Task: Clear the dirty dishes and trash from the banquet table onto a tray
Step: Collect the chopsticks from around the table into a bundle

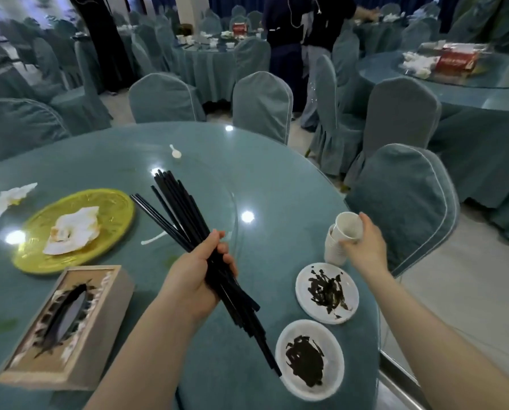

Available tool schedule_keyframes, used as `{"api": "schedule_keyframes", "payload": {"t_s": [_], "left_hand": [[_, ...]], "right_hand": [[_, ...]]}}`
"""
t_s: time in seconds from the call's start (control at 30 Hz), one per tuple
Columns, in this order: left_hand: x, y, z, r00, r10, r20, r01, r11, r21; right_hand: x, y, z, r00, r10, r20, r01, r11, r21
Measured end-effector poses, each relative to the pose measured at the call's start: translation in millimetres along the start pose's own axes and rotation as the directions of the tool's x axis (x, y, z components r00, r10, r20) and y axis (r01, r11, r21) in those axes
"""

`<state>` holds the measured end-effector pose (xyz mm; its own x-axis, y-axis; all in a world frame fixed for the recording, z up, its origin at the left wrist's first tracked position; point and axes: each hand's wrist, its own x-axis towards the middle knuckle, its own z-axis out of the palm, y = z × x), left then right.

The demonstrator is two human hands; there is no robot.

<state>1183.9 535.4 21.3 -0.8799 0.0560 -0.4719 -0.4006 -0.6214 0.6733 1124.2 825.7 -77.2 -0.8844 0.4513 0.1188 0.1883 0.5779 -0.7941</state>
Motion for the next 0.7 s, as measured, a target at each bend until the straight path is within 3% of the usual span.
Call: {"api": "schedule_keyframes", "payload": {"t_s": [0.1,0.27,0.4,0.7], "left_hand": [[9.8,-0.5,-3.1,1.0,0.008,-0.011,-0.008,1.0,-0.007],[17.1,-2.4,-6.8,1.0,-0.015,-0.022,0.013,0.998,-0.067],[15.2,-6.0,-16.6,1.0,-0.007,-0.024,0.006,0.997,-0.075],[-27.5,-14.9,-61.6,0.998,0.006,-0.067,-0.015,0.992,-0.128]], "right_hand": [[4.6,18.7,14.6,0.994,0.009,0.108,-0.001,0.997,-0.079],[4.0,26.8,16.8,0.992,0.035,0.125,-0.031,0.999,-0.032],[-20.0,18.7,16.8,0.989,-0.1,0.107,0.111,0.989,-0.101],[-117.1,-8.8,35.7,0.906,-0.25,0.343,0.259,0.966,0.021]]}}
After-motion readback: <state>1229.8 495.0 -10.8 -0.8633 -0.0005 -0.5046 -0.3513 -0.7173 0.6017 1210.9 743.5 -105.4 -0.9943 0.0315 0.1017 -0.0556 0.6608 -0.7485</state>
